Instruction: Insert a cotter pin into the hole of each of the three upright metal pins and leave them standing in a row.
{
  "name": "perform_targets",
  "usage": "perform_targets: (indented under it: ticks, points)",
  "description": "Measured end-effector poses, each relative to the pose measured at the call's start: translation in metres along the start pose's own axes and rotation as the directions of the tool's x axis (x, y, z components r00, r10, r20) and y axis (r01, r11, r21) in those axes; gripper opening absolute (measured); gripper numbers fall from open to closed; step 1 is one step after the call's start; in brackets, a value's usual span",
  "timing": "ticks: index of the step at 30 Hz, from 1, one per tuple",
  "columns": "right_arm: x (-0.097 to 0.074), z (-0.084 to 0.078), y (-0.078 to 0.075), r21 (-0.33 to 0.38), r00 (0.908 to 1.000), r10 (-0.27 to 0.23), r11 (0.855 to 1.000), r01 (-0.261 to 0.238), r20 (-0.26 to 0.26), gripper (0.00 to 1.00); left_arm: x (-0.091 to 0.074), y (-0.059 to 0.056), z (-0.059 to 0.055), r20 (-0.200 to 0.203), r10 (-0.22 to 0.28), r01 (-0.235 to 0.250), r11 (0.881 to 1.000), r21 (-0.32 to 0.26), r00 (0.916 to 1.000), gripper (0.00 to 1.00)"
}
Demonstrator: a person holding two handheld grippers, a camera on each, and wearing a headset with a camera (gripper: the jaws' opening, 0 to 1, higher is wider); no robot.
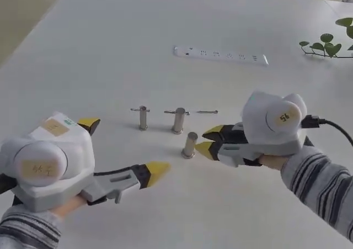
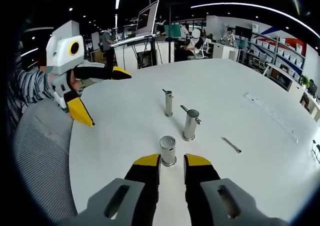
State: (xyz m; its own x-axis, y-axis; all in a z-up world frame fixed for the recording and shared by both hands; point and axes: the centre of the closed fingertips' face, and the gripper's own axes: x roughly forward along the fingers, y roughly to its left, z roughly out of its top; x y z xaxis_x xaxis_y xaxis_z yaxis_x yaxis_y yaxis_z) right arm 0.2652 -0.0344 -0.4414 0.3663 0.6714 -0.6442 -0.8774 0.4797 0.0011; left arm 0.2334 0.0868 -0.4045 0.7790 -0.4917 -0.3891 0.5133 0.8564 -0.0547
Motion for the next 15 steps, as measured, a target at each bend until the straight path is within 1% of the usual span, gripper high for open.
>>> perform_targets:
  ticks: [1,4,8,10,11,15]
  points:
    - [-0.002,-0.001,-0.001,-0.004,0.9999,0.008,1.000,-0.008,-0.010,0.14,0.001,0.002,0.000,-0.002,0.002,-0.002,1.000,0.000,1.0000,0.93]
    - [-0.008,-0.002,-0.008,0.006,0.9998,0.011,1.000,-0.011,-0.015,0.14,0.002,0.003,-0.001,-0.004,0.006,-0.006,1.000,-0.002,1.0000,0.93]
    - [-0.012,-0.002,-0.019,-0.009,0.9994,0.001,1.000,-0.001,-0.035,0.14,0.003,0.003,-0.001,-0.008,0.007,-0.007,1.000,0.001,0.9999,0.93]
    - [-0.012,-0.003,-0.027,-0.020,0.9986,0.001,1.000,-0.002,-0.052,0.14,0.003,0.003,-0.002,-0.009,0.008,-0.008,1.000,0.001,0.9999,0.93]
    - [-0.011,-0.005,-0.031,-0.032,0.9971,0.001,0.999,-0.004,-0.077,0.14,0.004,0.003,-0.002,-0.011,0.008,-0.008,1.000,0.002,0.9999,0.93]
    - [-0.008,-0.006,-0.046,-0.064,0.9931,0.004,0.998,-0.012,-0.117,0.14,0.004,0.004,-0.002,-0.012,0.009,-0.008,1.000,0.005,0.9999,0.93]
